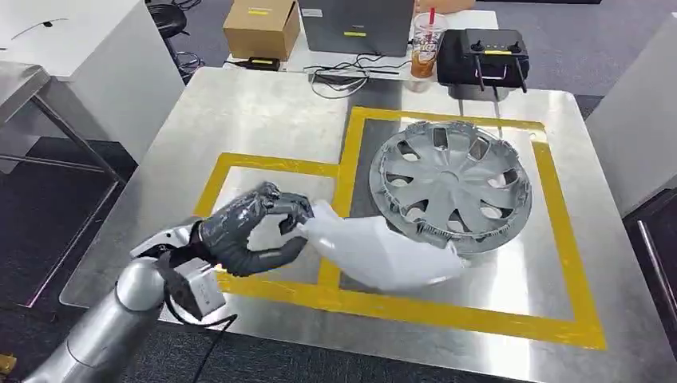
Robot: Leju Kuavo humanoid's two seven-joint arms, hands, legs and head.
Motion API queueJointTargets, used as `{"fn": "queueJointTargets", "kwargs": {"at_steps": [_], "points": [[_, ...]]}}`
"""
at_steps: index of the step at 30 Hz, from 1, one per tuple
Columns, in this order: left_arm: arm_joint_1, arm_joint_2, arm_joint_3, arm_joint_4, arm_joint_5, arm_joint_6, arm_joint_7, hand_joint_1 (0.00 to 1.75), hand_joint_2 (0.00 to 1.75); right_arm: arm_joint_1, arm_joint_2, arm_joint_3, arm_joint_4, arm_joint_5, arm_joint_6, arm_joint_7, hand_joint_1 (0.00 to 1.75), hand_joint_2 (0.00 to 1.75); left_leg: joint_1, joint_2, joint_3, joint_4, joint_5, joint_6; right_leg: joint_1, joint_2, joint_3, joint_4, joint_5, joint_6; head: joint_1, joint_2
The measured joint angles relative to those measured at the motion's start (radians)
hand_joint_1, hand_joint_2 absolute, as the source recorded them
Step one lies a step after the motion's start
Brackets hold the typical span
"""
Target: Take the parts from the cabinet and place them on the table.
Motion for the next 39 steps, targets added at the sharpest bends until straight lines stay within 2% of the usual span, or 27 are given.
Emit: {"fn": "queueJointTargets", "kwargs": {"at_steps": [2, 4, 5, 6, 7, 9, 10, 11, 14, 16, 17, 18, 20, 21, 22, 24, 25, 27, 29, 30, 31, 32, 34, 35, 36, 37, 39], "points": [[-0.012, 0.013, 0.018, 0.027, -0.144, 0.073, 0.002, 1.75, 1.75, 0.0, -0.003, 0.0, 0.004, 0.0, 0.0, 0.0, 0.0, 0.0, 0.006, 0.011, -0.05, 0.113, -0.043, -0.016, 0.002, 0.001, 0.011, 0.0, -0.007, -0.012, -0.005, 0.0], [-0.01, 0.029, 0.032, 0.064, -0.269, 0.127, 0.009, 1.75, 1.75, -0.002, -0.002, 0.0, 0.006, 0.0, 0.003, 0.0, 0.0, 0.0, 0.013, 0.014, -0.149, 0.284, -0.098, -0.023, 0.006, 0.001, 0.017, 0.0, -0.012, -0.019, -0.005, 0.0], [-0.008, 0.035, 0.037, 0.082, -0.291, 0.137, 0.011, 1.75, 1.75, -0.003, -0.002, 0.0, 0.006, 0.0, 0.003, 0.0, 0.0, 0.0, 0.015, 0.016, -0.186, 0.332, -0.101, -0.023, 0.008, 0.001, 0.02, 0.0, -0.015, -0.021, -0.005, 0.0], [-0.008, 0.042, 0.04, 0.093, -0.3, 0.14, 0.011, 1.75, 1.75, -0.002, -0.002, 0.0, 0.007, 0.0, 0.004, 0.0, 0.0, 0.0, 0.016, 0.016, -0.195, 0.322, -0.078, -0.019, 0.01, 0.001, 0.025, 0.0, -0.017, -0.024, -0.006, 0.0], [-0.008, 0.045, 0.043, 0.098, -0.304, 0.141, 0.011, 1.75, 1.75, -0.001, -0.001, 0.0, 0.007, 0.0, 0.004, 0.001, 0.0, 0.0, 0.016, 0.016, -0.181, 0.277, -0.041, -0.015, 0.012, 0.002, 0.029, 0.0, -0.019, -0.026, -0.006, 0.0], [-0.01, 0.05, 0.049, 0.107, -0.31, 0.148, 0.01, 1.75, 1.75, -0.004, -0.001, 0.0, 0.007, 0.0, 0.005, 0.001, 0.0, 0.0, 0.011, 0.016, -0.102, 0.097, 0.063, 0.005, 0.019, 0.002, 0.042, -0.001, -0.025, -0.027, -0.006, 0.0], [-0.013, 0.052, 0.052, 0.111, -0.323, 0.151, 0.013, 1.75, 1.75, -0.006, 0.003, 0.0, 0.007, 0.0, 0.006, 0.0, 0.0, 0.0, 0.005, 0.017, -0.072, 0.029, 0.077, 0.018, 0.018, 0.002, 0.043, -0.003, -0.027, -0.026, -0.003, 0.0], [-0.016, 0.052, 0.053, 0.116, -0.346, 0.159, 0.024, 1.75, 1.75, -0.008, 0.002, 0.0, 0.008, -0.001, 0.006, 0.0, 0.0, 0.0, 0.002, 0.019, -0.061, 0.012, 0.065, 0.021, 0.026, 0.003, 0.04, -0.002, -0.029, -0.021, -0.004, 0.0], [-0.015, 0.066, 0.061, 0.148, -0.486, 0.199, 0.073, 1.75, 1.75, -0.009, 0.004, -0.001, 0.011, -0.004, 0.011, -0.001, 0.0, 0.0, -0.005, 0.017, -0.061, 0.009, 0.061, 0.025, 0.019, 0.001, 0.042, -0.009, -0.028, -0.01, -0.005, 0.0], [-0.009, 0.072, 0.072, 0.184, -0.568, 0.23, 0.092, 1.75, 1.75, -0.006, 0.005, -0.002, 0.014, -0.006, 0.013, -0.002, 0.0, 0.0, 0.002, 0.019, -0.026, -0.032, 0.079, 0.03, 0.023, -0.003, 0.034, 0.011, -0.04, -0.006, -0.003, 0.0], [-0.009, 0.077, 0.077, 0.21, -0.597, 0.244, 0.098, 1.75, 1.75, -0.005, 0.004, -0.003, 0.016, -0.007, 0.014, -0.002, 0.0, 0.0, 0.004, 0.021, -0.022, -0.037, 0.081, 0.035, 0.024, -0.003, 0.013, 0.059, -0.065, -0.013, -0.002, 0.0], [-0.006, 0.081, 0.084, 0.246, -0.629, 0.253, 0.11, 1.75, 1.75, -0.004, 0.003, -0.003, 0.016, -0.007, 0.015, -0.002, 0.0, 0.0, 0.003, 0.02, -0.022, -0.036, 0.082, 0.038, 0.023, -0.003, -0.033, 0.152, -0.102, -0.019, 0.0, 0.0], [0.012, 0.087, 0.092, 0.306, -0.685, 0.258, 0.121, 1.75, 1.75, -0.003, 0.002, -0.006, 0.019, -0.007, 0.018, -0.002, 0.0, 0.0, 0.0, 0.02, -0.023, -0.035, 0.08, 0.039, 0.023, -0.003, -0.107, 0.285, -0.142, -0.018, -0.001, 0.0], [0.025, 0.091, 0.095, 0.347, -0.713, 0.263, 0.128, 1.75, 1.75, -0.001, 0.002, -0.008, 0.02, -0.006, 0.018, -0.002, 0.0, 0.0, 0.0, 0.02, -0.024, -0.034, 0.08, 0.039, 0.022, -0.003, -0.116, 0.294, -0.136, -0.01, -0.001, 0.0], [0.034, 0.095, 0.098, 0.378, -0.732, 0.267, 0.132, 1.75, 1.75, 0.001, 0.001, -0.009, 0.02, -0.006, 0.018, -0.002, 0.0, 0.0, 0.0, 0.019, -0.023, -0.034, 0.079, 0.038, 0.021, -0.003, -0.099, 0.252, -0.113, 0.001, -0.001, 0.0], [0.052, 0.098, 0.108, 0.442, -0.764, 0.276, 0.137, 1.75, 1.75, 0.001, -0.003, -0.01, 0.02, -0.002, 0.014, -0.002, 0.0, 0.0, 0.002, 0.016, -0.024, -0.024, 0.072, 0.03, 0.015, -0.004, -0.011, 0.067, -0.038, 0.022, -0.001, 0.0], [0.057, 0.1, 0.112, 0.469, -0.772, 0.284, 0.137, 1.75, 1.75, 0.0, -0.004, -0.01, 0.02, 0.0, 0.009, -0.002, 0.0, 0.0, 0.0, 0.015, -0.026, -0.014, 0.067, 0.024, 0.013, -0.004, 0.026, -0.007, -0.018, 0.022, 0.0, 0.0], [0.067, 0.104, 0.121, 0.529, -0.789, 0.296, 0.137, 1.75, 1.75, -0.002, -0.007, -0.01, 0.02, 0.003, 0.003, -0.001, 0.0, 0.0, -0.006, 0.014, -0.032, -0.005, 0.059, 0.014, 0.019, -0.002, 0.03, -0.007, -0.016, -0.004, -0.002, 0.0], [0.079, 0.108, 0.133, 0.572, -0.8, 0.303, 0.139, 1.75, 1.75, -0.004, -0.008, -0.01, 0.019, 0.012, 0.003, 0.001, 0.0, 0.0, -0.003, 0.015, -0.029, -0.005, 0.059, 0.009, 0.023, -0.002, 0.032, -0.007, -0.015, -0.013, -0.002, 0.0], [0.083, 0.109, 0.137, 0.59, -0.802, 0.303, 0.142, 1.75, 1.75, -0.004, -0.008, -0.01, 0.018, 0.016, 0.003, 0.002, 0.0, 0.0, -0.001, 0.014, -0.031, -0.002, 0.055, 0.005, 0.01, -0.002, 0.036, -0.01, -0.012, -0.019, 0.0, 0.0], [0.084, 0.11, 0.143, 0.607, -0.803, 0.304, 0.145, 1.75, 1.75, -0.006, -0.011, -0.01, 0.018, 0.018, 0.002, 0.004, 0.0, 0.0, 0.001, 0.015, -0.037, 0.014, 0.041, -0.005, 0.009, -0.003, 0.04, -0.011, -0.013, -0.021, -0.002, 0.0], [0.085, 0.111, 0.149, 0.626, -0.806, 0.304, 0.145, 1.75, 1.75, -0.008, -0.014, -0.01, 0.017, 0.021, 0.002, 0.005, 0.0, 0.0, 0.004, 0.017, -0.054, 0.061, 0.011, -0.013, 0.009, -0.004, 0.043, -0.011, -0.014, -0.028, -0.006, 0.0], [0.089, 0.11, 0.159, 0.663, -0.808, 0.311, 0.142, 1.75, 1.75, -0.011, -0.015, -0.01, 0.013, 0.026, 0.002, 0.01, 0.0, 0.0, 0.014, 0.017, -0.127, 0.221, -0.066, -0.026, 0.009, -0.004, 0.044, -0.011, -0.015, -0.029, -0.005, 0.0], [0.092, 0.106, 0.164, 0.677, -0.808, 0.319, 0.137, 1.75, 1.75, -0.011, -0.016, -0.01, 0.013, 0.027, 0.002, 0.013, 0.0, 0.0, 0.018, 0.017, -0.157, 0.285, -0.089, -0.029, 0.009, -0.004, 0.044, -0.011, -0.015, -0.029, -0.005, 0.0], [0.093, 0.104, 0.168, 0.689, -0.807, 0.328, 0.132, 1.75, 1.75, -0.011, -0.018, -0.01, 0.013, 0.028, 0.002, 0.016, 0.0, 0.0, 0.021, 0.017, -0.172, 0.318, -0.092, -0.031, 0.009, -0.005, 0.044, -0.011, -0.014, -0.029, -0.005, 0.0], [0.093, 0.102, 0.171, 0.698, -0.807, 0.333, 0.128, 1.75, 1.75, -0.011, -0.018, -0.01, 0.011, 0.03, 0.002, 0.016, 0.0, 0.0, 0.022, 0.017, -0.157, 0.293, -0.072, -0.029, 0.009, -0.005, 0.046, -0.011, -0.014, -0.03, -0.005, 0.0], [0.092, 0.101, 0.181, 0.706, -0.805, 0.336, 0.124, 1.75, 1.75, -0.011, -0.018, -0.01, 0.011, 0.03, 0.002, 0.017, 0.0, 0.0, 0.021, 0.018, -0.062, 0.129, 0.0, -0.018, 0.012, -0.004, 0.047, -0.012, -0.012, -0.031, -0.006, 0.0]]}}
